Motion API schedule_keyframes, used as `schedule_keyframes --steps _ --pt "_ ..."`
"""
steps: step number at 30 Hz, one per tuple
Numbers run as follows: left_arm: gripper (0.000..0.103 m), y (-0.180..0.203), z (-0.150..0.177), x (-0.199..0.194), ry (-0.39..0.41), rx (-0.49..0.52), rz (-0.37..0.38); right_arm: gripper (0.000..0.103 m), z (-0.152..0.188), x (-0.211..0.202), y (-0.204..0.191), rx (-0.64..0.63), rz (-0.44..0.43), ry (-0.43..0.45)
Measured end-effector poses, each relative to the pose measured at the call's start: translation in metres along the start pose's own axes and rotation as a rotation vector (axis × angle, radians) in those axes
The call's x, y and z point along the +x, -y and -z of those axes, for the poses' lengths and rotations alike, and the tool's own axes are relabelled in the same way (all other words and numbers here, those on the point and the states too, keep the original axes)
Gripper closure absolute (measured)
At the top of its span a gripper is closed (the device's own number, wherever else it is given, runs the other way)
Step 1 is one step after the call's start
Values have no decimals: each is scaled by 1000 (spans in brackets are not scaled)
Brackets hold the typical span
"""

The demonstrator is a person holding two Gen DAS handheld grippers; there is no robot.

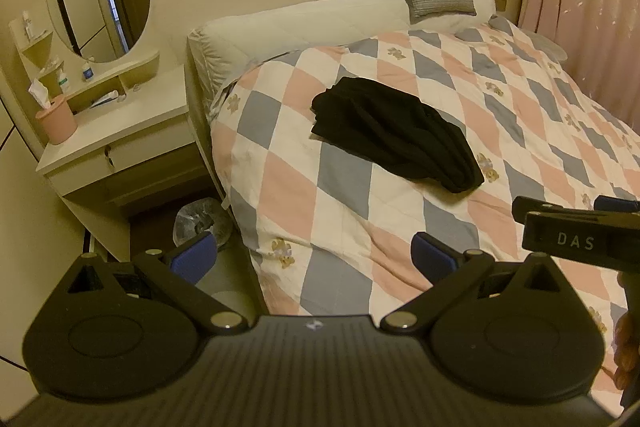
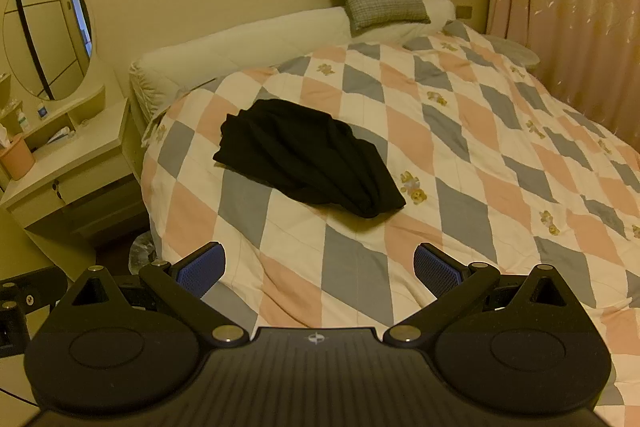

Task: Fold clothes
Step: 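Move both tools toward the crumpled black hoodie on the quilt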

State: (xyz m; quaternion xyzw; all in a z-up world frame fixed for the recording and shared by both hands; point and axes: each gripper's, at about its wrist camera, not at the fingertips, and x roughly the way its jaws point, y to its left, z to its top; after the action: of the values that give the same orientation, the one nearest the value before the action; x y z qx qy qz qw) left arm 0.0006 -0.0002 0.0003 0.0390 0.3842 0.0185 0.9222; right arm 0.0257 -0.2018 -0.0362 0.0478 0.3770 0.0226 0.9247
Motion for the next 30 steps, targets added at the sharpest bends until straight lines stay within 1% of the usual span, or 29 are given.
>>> schedule_keyframes --steps 5,10,12,30 --pt "1 1 -2 1 -3 0 3 0 1 1 -2 1 4 0" --pt "1 1 -5 1 -5 0 6 0 -5 -4 3 9 4 -4" --pt "1 -2 -1 -1 -3 -7 8 0 -8 -3 5 15 4 -7" --pt "1 3 -5 12 -25 7 9 0 -5 2 15 40 19 -24"
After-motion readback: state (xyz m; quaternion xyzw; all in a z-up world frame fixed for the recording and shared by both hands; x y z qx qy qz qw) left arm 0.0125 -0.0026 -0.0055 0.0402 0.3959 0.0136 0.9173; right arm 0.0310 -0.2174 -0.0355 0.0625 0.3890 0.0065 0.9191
